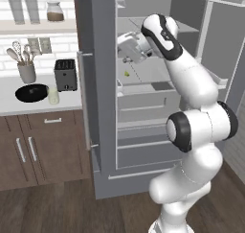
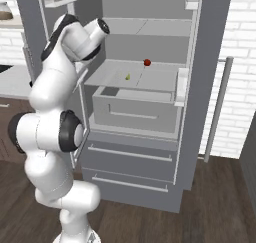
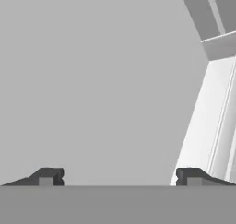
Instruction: Grab a lemon wedge from the fridge and one ice cube from the ice bowl, and put them in the glass of lemonade.
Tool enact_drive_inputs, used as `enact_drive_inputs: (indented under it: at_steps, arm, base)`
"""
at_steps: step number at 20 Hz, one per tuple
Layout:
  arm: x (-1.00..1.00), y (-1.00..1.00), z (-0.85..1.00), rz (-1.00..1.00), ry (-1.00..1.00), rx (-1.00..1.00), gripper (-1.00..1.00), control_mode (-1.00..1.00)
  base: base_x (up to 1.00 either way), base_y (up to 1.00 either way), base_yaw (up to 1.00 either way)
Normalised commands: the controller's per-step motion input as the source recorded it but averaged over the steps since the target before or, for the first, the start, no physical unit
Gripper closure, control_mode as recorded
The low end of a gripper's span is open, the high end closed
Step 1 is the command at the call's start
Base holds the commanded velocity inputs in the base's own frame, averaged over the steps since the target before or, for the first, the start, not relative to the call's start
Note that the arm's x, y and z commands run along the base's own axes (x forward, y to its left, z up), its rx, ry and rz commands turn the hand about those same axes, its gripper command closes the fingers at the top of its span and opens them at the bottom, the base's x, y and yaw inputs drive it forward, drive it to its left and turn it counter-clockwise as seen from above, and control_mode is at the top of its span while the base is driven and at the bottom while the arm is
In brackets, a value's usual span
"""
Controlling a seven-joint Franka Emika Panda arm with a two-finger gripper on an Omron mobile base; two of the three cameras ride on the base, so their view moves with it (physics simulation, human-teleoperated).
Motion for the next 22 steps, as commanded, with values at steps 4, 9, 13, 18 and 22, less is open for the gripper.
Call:
enact_drive_inputs:
  at_steps: [4, 9, 13, 18, 22]
  arm:
    - [0.00, 0.65, 0.00, -0.01, -0.12, 0.00, -1.00, -1.00]
    - [0.01, 0.12, 0.00, -0.04, -0.04, 0.00, -1.00, -1.00]
    - [-0.30, -0.35, 0.42, -0.06, 0.00, 0.00, -1.00, -1.00]
    - [-0.57, -0.96, 0.45, -0.16, 0.00, -0.01, -1.00, -1.00]
    - [-0.59, -1.00, 0.10, -0.18, 0.00, -0.03, -1.00, -1.00]
  base:
    - [0.00, 0.00, 0.00]
    - [0.00, 0.00, 0.00]
    - [0.00, 0.00, 0.00]
    - [0.00, 0.00, 0.00]
    - [0.00, 0.00, 0.00]
